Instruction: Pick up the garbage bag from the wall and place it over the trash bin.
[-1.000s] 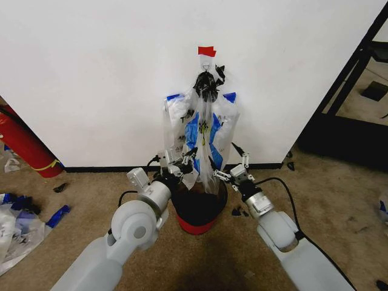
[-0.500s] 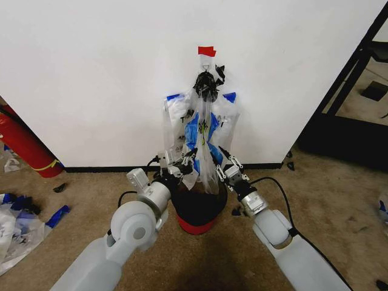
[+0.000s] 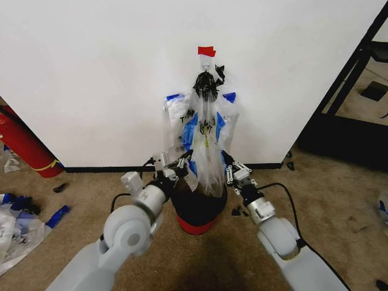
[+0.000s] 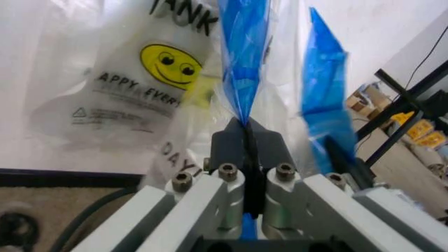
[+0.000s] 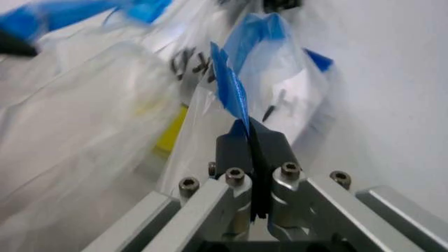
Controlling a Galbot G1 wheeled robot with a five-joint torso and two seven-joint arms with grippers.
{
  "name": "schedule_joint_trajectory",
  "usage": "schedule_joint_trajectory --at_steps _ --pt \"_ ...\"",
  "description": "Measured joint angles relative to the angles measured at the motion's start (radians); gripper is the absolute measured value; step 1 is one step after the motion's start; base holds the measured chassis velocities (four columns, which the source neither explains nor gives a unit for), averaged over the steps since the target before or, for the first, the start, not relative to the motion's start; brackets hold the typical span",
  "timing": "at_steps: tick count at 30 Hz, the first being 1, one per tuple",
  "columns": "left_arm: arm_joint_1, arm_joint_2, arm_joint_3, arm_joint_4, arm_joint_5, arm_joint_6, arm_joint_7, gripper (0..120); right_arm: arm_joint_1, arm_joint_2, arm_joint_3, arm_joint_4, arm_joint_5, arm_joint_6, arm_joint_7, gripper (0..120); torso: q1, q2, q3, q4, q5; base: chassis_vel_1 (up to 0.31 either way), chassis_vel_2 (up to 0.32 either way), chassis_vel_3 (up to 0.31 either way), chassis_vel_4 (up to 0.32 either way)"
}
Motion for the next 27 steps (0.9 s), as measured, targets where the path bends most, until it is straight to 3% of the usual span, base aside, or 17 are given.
schedule_joint_trajectory --at_steps 4,13,27 --pt "0.052 0.025 -0.022 -0.036 0.007 -0.004 0.001 4 -0.054 -0.003 0.023 0.046 0.061 -0.008 0.013 0 0.0 0.0 0.0 0.0 0.0 0.0 0.0 0.0 0.0" --pt "0.121 0.016 -0.03 -0.062 0.023 -0.012 0.001 3 -0.172 0.023 0.057 0.084 0.064 0.002 0.025 0 0.0 0.0 0.0 -0.0001 0.0 0.0 0.0 0.0 0.0" --pt "0.137 0.003 -0.031 -0.089 0.035 -0.003 0.007 0 -0.206 0.037 0.065 0.111 0.062 0.005 0.03 0 0.0 0.0 0.0 0.0002 0.0 0.0 0.0 0.0 0.0"
